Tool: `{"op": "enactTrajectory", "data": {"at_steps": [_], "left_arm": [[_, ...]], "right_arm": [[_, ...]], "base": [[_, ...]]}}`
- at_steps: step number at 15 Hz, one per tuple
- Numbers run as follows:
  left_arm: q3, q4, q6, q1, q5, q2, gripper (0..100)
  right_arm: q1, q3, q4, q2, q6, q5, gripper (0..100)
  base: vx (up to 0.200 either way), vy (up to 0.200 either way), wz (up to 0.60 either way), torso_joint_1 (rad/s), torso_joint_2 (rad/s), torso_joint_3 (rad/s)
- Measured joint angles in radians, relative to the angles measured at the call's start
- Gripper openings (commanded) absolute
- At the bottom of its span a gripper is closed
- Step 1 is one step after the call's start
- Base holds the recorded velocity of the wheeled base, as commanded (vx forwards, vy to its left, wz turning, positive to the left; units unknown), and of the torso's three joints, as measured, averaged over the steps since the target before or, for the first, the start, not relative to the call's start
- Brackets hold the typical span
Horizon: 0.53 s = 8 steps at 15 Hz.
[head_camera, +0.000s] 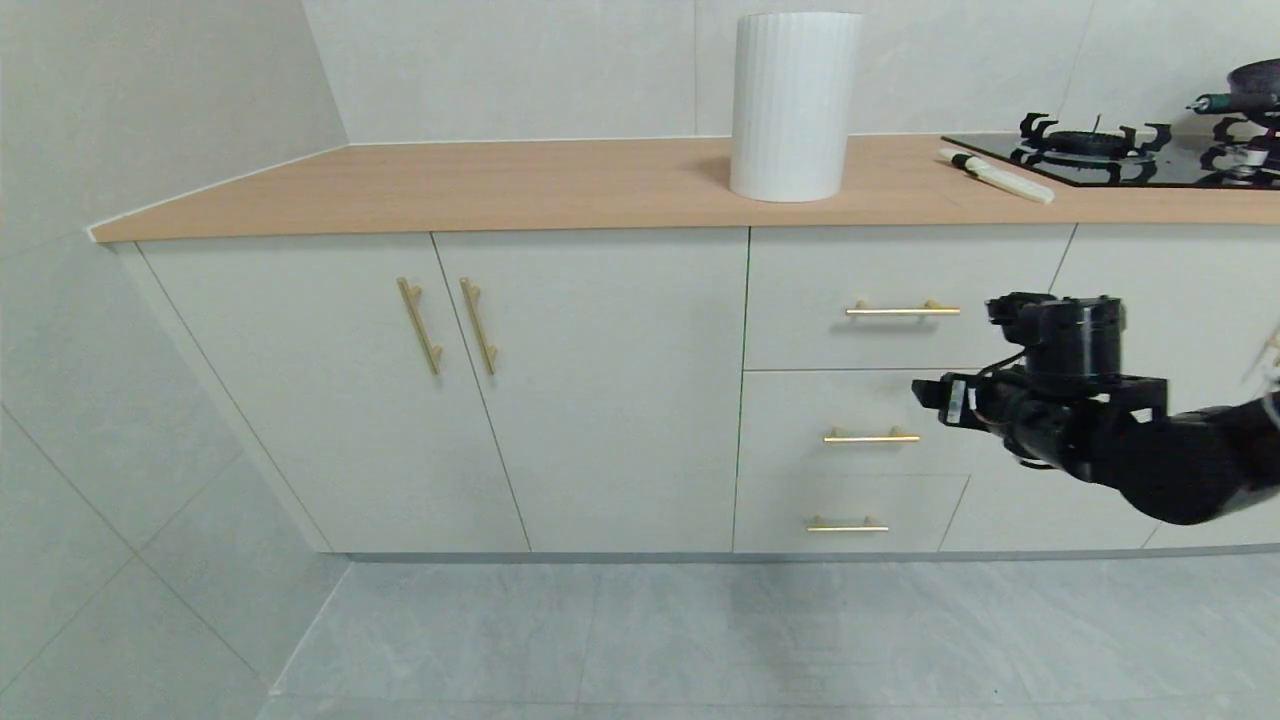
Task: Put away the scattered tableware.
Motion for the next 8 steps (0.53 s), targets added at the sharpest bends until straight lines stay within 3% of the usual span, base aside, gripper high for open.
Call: {"op": "enactTrajectory", "data": {"at_steps": [3,8], "left_arm": [[0.000,0.000,0.000,0.000,0.001,0.000,100],[0.000,0.000,0.000,0.000,0.001,0.000,100]], "right_arm": [[0.039,0.232,-0.008,-0.305,-0.024,-0.027,100],[0.073,0.563,0.021,-0.819,-0.157,-0.179,100]], "base": [[0.000,0.000,0.00,0.000,0.00,0.000],[0.000,0.000,0.00,0.000,0.00,0.000]]}}
